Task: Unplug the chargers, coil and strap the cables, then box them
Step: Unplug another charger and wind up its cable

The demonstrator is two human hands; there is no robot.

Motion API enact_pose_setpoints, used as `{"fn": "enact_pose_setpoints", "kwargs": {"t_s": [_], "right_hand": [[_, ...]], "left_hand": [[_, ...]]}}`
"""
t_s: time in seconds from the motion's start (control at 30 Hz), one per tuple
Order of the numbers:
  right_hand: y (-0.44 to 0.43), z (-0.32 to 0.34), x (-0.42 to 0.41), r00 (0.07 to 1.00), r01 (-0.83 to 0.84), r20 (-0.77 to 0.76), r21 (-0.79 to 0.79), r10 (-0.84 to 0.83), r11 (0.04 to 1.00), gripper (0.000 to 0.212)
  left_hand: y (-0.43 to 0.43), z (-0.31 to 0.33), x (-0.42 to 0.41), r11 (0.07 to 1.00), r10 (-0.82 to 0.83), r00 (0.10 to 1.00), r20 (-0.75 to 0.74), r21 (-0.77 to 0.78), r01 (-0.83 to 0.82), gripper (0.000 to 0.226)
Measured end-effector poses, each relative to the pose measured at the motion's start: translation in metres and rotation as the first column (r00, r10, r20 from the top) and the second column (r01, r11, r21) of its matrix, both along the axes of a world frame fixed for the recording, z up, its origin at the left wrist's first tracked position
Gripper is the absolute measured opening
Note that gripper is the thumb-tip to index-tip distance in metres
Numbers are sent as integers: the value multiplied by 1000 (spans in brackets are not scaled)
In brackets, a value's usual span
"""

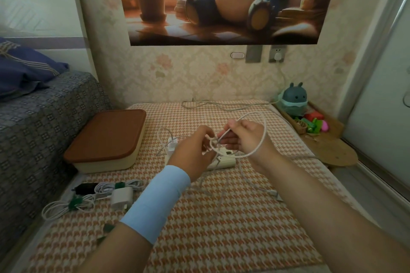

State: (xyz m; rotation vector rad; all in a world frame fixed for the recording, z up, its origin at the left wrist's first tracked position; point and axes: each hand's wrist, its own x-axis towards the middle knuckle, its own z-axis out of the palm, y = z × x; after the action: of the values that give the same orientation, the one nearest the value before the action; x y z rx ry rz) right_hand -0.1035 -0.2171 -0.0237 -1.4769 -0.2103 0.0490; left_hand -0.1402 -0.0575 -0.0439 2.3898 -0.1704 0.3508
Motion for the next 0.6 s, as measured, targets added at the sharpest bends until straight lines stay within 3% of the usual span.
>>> {"fn": "enact_pose_setpoints", "kwargs": {"t_s": [0.13, 0.27, 0.37, 0.43, 0.5, 0.57, 0.6], "right_hand": [[-3, -1, 0, 996, 84, 39, 52, -86, 995, 25], [2, 4, -2, 980, 195, -14, 251, -198, 948, 28], [4, 7, 1, 961, 272, -63, 413, -270, 869, 29], [1, 9, 4, 973, 226, -70, 456, -219, 861, 22], [-1, 9, 5, 996, 93, -49, 418, -80, 904, 12], [4, 2, 1, 999, 44, -34, 216, -38, 975, 46], [8, -1, -3, 998, 59, 1, 73, -60, 996, 53]], "left_hand": [[9, 11, -1, 978, 39, 991, -130, 210, -11, 7], [13, 16, 3, 933, 157, 974, -165, 347, -92, 11], [15, 16, 2, 947, 141, 961, -237, 314, -61, 31], [14, 16, 0, 938, 139, 975, -172, 340, -73, 40], [15, 15, -1, 949, 147, 985, -87, 292, -116, 42], [15, 14, -2, 980, 126, 990, -68, 166, -113, 43], [17, 12, 0, 992, 114, 990, -85, 60, -109, 41]]}}
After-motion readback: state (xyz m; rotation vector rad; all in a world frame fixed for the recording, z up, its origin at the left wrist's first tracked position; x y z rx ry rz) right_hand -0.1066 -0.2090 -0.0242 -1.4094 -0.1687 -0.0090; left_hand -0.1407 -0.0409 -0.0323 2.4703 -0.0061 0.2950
